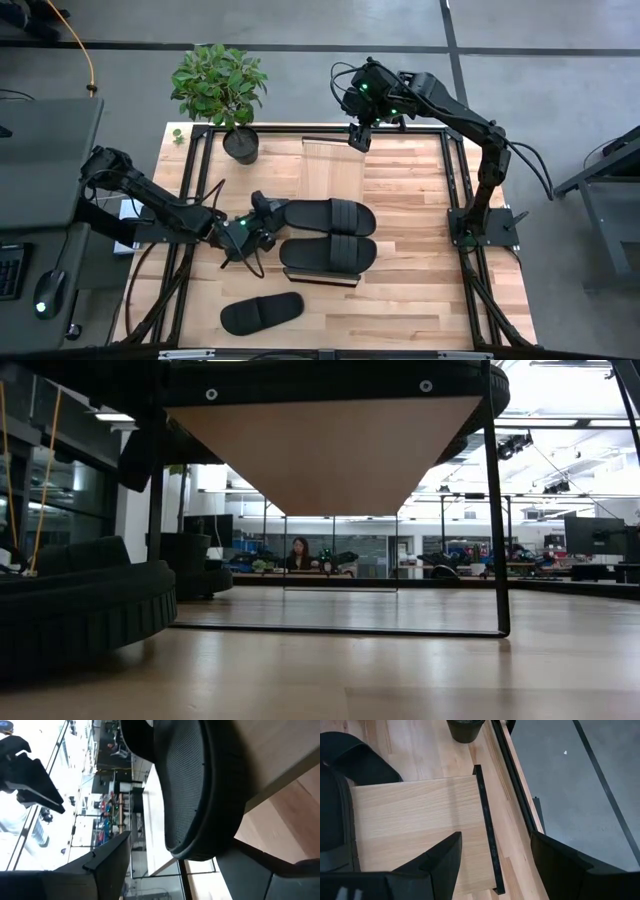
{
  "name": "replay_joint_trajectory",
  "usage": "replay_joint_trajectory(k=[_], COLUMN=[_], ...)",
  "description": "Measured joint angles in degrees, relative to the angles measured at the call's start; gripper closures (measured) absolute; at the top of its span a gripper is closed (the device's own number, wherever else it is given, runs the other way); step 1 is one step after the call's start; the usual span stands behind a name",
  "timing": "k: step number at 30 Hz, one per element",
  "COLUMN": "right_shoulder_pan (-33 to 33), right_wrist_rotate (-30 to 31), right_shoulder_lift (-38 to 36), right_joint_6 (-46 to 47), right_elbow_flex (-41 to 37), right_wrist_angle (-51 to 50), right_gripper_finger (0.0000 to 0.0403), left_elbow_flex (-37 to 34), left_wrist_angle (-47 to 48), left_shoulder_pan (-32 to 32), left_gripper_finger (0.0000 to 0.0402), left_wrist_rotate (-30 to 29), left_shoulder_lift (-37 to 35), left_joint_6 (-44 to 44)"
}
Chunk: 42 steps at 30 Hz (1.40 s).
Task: Pick and place slides into the shelf
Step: Adjust the black slides on the shelf, then put the black slide on the shelf
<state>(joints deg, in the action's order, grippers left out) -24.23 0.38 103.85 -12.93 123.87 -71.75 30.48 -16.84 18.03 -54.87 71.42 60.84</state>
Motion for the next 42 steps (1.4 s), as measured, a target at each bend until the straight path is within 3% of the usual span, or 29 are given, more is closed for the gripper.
replay_joint_trajectory(k=[7, 13, 22, 26, 42], right_shoulder_pan=[0.0, 0.0, 0.0, 0.0, 0.0], right_wrist_rotate=[0.0, 0.0, 0.0, 0.0, -0.7], right_shoulder_lift=[0.0, 0.0, 0.0, 0.0, 0.0], right_joint_6=[0.0, 0.0, -0.2, -0.2, -1.4], right_elbow_flex=[0.0, 0.0, 0.0, 0.0, 0.0], right_wrist_angle=[0.0, 0.0, 0.4, 1.3, 2.2], right_gripper_finger=[0.0174, 0.0174, 0.0174, 0.0174, 0.0174], left_elbow_flex=[0.0, 0.0, 0.0, 0.0, 0.0], left_wrist_angle=[0.0, 0.2, 0.3, 0.3, 1.2], left_shoulder_pan=[0.0, 0.7, 6.8, 8.4, 8.3], left_gripper_finger=[0.0135, 0.0135, 0.0135, 0.0135, 0.0135], left_wrist_rotate=[-7.7, -7.8, -7.6, -10.4, -15.2], left_shoulder_lift=[0.0, -0.1, -0.1, -0.1, -1.3], left_joint_6=[0.3, -1.8, -4.7, -4.7, -5.4])
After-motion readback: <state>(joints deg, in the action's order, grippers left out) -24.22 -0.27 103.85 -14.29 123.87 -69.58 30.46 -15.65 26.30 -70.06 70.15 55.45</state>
